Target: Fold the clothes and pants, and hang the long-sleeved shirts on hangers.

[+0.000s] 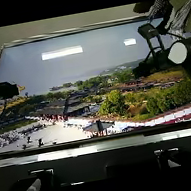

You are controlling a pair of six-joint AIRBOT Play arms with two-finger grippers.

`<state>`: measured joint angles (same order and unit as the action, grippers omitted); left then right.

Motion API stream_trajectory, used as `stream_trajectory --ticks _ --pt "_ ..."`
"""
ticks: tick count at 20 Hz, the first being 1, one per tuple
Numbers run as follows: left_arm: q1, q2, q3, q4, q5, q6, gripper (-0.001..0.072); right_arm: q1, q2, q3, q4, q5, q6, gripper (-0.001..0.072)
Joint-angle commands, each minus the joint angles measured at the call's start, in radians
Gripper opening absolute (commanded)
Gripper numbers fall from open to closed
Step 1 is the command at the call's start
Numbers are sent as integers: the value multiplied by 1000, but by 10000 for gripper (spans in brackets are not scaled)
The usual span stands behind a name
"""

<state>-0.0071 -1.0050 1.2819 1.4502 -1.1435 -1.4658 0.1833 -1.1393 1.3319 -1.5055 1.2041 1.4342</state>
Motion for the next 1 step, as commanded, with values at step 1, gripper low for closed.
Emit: stream_trajectory --ticks 1 --pt "1 1 0 1 2 0 21 1 1 0 1 0 2 24"
